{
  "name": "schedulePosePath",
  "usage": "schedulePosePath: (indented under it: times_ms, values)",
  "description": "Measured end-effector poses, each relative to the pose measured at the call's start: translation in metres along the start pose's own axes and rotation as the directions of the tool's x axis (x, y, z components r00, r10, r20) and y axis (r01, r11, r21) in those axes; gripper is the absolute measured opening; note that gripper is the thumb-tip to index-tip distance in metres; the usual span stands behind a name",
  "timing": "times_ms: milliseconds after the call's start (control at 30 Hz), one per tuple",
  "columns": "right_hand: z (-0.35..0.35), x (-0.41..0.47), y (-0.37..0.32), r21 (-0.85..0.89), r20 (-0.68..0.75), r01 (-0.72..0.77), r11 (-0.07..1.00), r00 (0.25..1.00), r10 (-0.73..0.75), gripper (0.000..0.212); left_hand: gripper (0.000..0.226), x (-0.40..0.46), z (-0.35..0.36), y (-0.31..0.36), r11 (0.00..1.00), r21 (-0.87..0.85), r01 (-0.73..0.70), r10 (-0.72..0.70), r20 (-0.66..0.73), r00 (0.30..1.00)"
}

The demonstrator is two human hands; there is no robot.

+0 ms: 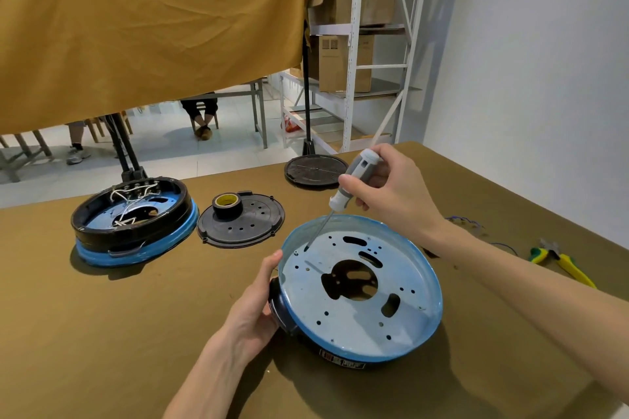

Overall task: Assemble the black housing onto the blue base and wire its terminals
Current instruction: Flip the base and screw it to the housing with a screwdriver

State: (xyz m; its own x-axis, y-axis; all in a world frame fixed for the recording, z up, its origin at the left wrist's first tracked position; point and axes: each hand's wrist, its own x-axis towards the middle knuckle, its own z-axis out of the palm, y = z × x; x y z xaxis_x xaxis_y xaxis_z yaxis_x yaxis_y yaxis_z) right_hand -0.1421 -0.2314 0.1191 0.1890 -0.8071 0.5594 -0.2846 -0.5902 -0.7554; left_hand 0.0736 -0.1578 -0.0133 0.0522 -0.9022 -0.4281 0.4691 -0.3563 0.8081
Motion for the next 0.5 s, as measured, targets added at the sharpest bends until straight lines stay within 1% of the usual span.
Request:
schedulePosePath:
  times_ms: [133,233,367,500]
  values:
    - [0.011,0.008,0.0,0.021,0.017,0.013,1.0,1.0,-0.013,0.027,0.063,-0.003,-0.001,0.0,1.0,-0.005,0.009,-0.009,0.009,1.0]
    - [0.018,0.013,0.0,0.03,0.034,0.014,0.999,0.999,-0.015,0.029,0.057,-0.003,-0.001,-0.001,1.0,-0.007,0.007,-0.007,0.017,1.0]
    - [0.025,0.015,0.0,-0.012,0.06,0.028,1.0,0.998,-0.027,0.027,0.05,-0.002,-0.001,-0.002,1.0,-0.007,-0.006,0.006,0.026,1.0]
    - [0.027,0.014,0.0,-0.044,0.07,0.038,0.998,0.997,-0.034,0.026,0.052,0.0,0.001,-0.003,1.0,0.009,-0.018,0.018,0.02,1.0]
